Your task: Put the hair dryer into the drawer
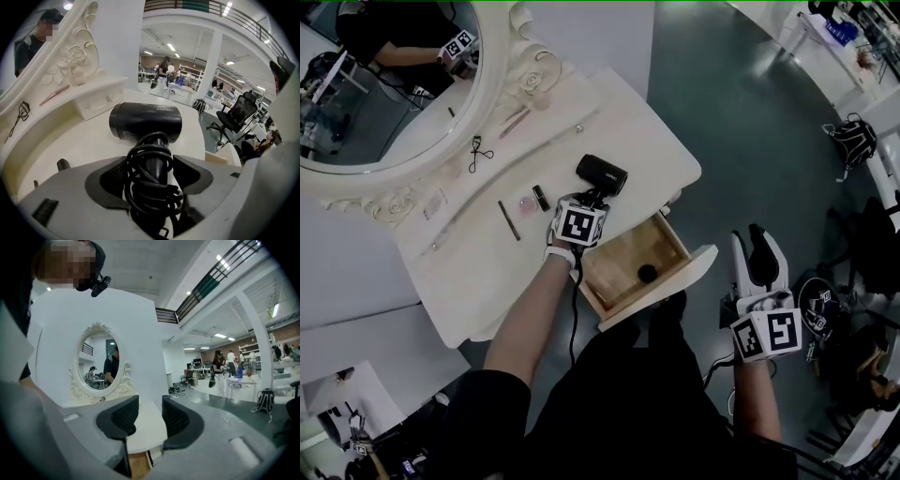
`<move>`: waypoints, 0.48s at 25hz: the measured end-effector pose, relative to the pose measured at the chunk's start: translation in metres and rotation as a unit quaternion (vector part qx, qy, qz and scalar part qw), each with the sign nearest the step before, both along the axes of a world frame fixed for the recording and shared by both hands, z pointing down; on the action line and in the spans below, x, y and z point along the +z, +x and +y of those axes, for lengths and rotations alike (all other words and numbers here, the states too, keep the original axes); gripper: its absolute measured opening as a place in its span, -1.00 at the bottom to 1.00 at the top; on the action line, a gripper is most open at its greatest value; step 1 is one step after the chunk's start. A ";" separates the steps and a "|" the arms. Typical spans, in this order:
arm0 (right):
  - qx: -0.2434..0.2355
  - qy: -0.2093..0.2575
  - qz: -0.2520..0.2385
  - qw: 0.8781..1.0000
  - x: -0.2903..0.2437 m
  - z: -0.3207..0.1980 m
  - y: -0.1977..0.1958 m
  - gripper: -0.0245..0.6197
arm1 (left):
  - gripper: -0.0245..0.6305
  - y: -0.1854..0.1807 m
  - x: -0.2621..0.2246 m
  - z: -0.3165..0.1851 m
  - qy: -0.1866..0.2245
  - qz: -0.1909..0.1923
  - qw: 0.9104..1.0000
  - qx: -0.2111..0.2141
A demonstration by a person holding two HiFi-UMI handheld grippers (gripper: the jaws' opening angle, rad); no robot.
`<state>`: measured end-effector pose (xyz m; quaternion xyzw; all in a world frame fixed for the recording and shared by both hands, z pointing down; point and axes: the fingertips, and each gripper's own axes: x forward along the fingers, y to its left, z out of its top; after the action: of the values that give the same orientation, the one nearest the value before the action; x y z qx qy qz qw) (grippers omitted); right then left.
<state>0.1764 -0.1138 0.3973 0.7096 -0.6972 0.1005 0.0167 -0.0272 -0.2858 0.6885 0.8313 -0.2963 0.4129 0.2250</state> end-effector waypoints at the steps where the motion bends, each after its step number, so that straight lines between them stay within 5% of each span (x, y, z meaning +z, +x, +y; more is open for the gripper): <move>1: -0.002 -0.001 -0.001 1.000 0.001 0.000 0.001 -0.44 | -0.02 0.000 0.003 0.000 -0.007 -0.005 1.000 -0.002; 12: -0.026 -0.003 -0.019 0.999 0.009 0.007 0.014 -0.47 | -0.09 0.001 0.008 0.004 -0.034 -0.003 0.999 0.003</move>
<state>0.1907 -0.1066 0.4065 0.6894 -0.7150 0.1161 0.0080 -0.0258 -0.2815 0.6970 0.8229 -0.2801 0.4261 0.2507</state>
